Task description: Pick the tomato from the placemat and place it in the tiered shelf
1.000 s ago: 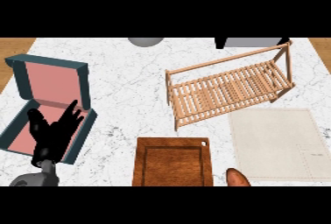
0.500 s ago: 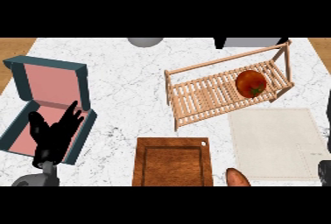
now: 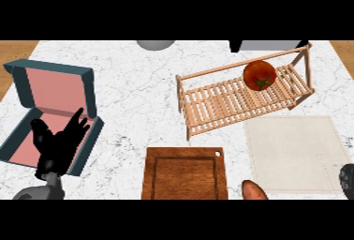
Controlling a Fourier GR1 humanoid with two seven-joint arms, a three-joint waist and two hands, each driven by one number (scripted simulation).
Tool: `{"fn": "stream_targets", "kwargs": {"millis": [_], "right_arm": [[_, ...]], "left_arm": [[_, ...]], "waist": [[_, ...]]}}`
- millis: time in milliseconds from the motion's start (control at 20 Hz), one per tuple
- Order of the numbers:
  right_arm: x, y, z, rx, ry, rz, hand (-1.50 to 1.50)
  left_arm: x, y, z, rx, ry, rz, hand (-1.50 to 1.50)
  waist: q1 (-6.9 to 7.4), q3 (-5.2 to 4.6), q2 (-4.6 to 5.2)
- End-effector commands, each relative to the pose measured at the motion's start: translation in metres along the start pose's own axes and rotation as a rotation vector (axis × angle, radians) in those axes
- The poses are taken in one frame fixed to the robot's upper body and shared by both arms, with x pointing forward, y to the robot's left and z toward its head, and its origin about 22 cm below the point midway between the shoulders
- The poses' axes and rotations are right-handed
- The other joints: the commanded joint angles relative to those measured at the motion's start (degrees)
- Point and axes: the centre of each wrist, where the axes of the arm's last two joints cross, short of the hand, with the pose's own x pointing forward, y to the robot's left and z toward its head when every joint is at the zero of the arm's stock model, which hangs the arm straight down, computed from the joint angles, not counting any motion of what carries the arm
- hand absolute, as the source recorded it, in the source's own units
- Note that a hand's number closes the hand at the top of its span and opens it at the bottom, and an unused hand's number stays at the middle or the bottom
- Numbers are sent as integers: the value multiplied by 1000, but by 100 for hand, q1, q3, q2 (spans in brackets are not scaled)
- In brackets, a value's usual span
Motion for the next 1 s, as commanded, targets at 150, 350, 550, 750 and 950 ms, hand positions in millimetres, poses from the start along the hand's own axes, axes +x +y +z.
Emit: {"fn": "stream_targets", "kwargs": {"millis": [150, 350, 550, 750, 950], "right_arm": [[-4, -65, 0, -272, 34, -7, -150], [4, -110, 9, -391, 72, -107, -150], [-13, -162, 22, -427, 103, -152, -150], [-35, -202, 35, -354, 95, -165, -150], [-41, -237, 46, -340, 86, -159, -150]], "left_arm": [[-14, 6, -2, 1, 52, 9, 0], [-15, -4, 1, -6, 73, 22, 0], [-16, -12, 2, -25, 62, 8, 0], [-9, 6, -11, 1, 63, 19, 0], [1, -8, 1, -13, 65, 7, 0]], "waist": [[-12, -48, 54], [-29, -45, 40], [-35, -41, 48], [-60, -43, 58], [33, -39, 55]]}}
